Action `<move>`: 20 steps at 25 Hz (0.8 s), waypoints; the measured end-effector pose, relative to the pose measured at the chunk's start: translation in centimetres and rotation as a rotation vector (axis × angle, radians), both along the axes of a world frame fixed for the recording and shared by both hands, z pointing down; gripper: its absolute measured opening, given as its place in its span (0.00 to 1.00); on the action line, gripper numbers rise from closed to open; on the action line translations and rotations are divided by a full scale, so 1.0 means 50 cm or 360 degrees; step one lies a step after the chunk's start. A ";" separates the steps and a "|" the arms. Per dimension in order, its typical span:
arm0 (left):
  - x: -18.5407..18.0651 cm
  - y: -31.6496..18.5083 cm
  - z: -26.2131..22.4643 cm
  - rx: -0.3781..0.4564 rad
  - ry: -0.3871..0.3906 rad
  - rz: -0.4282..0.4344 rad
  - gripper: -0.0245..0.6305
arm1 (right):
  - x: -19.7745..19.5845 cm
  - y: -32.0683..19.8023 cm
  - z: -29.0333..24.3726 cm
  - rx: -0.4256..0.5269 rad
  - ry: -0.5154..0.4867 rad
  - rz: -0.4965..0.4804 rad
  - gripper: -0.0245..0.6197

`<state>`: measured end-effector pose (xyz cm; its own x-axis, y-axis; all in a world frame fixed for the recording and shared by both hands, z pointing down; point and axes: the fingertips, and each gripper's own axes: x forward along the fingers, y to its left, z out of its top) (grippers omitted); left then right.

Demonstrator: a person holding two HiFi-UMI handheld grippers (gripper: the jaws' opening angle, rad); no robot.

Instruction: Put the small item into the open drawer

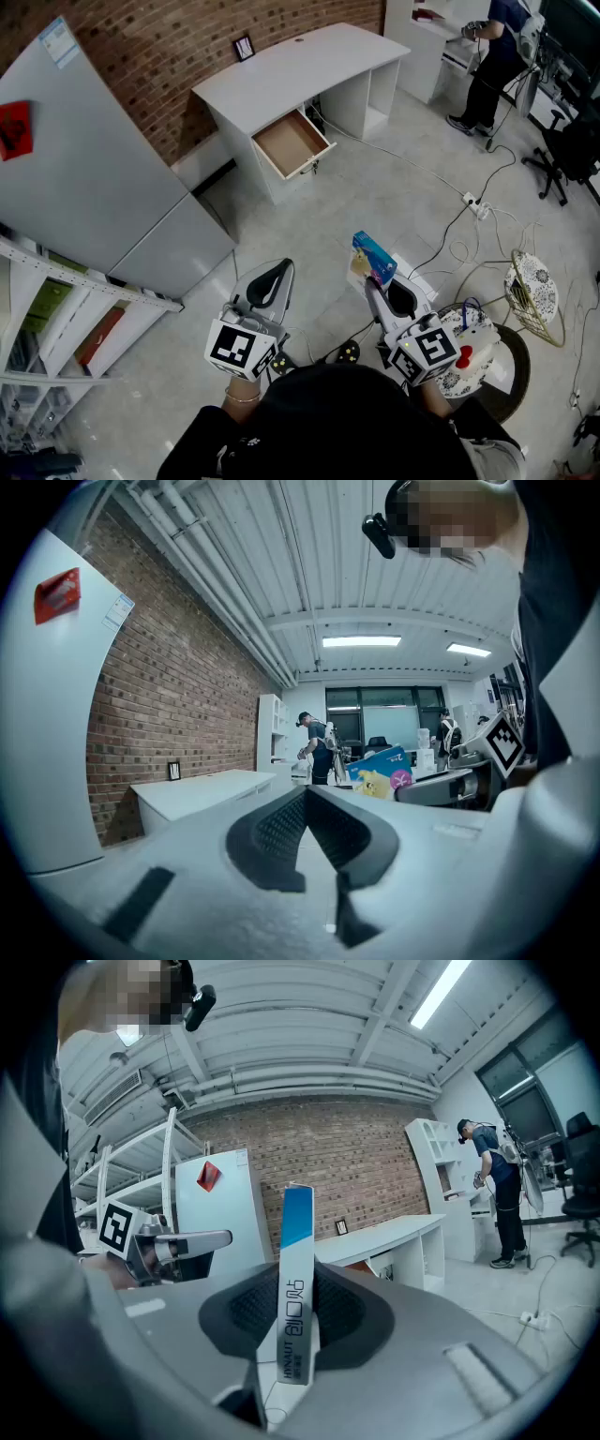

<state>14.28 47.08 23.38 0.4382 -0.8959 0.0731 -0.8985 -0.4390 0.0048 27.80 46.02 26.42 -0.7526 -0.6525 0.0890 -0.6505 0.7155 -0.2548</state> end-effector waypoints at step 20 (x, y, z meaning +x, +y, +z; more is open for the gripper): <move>0.131 -0.050 0.019 0.0002 -0.0034 0.0033 0.02 | 0.142 -0.054 0.017 0.0006 -0.0016 0.0050 0.19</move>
<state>20.84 44.58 24.32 0.4548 -0.8869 0.0814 -0.8892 -0.4573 -0.0146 34.91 43.33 27.26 -0.7324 -0.6763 0.0793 -0.6703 0.6956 -0.2587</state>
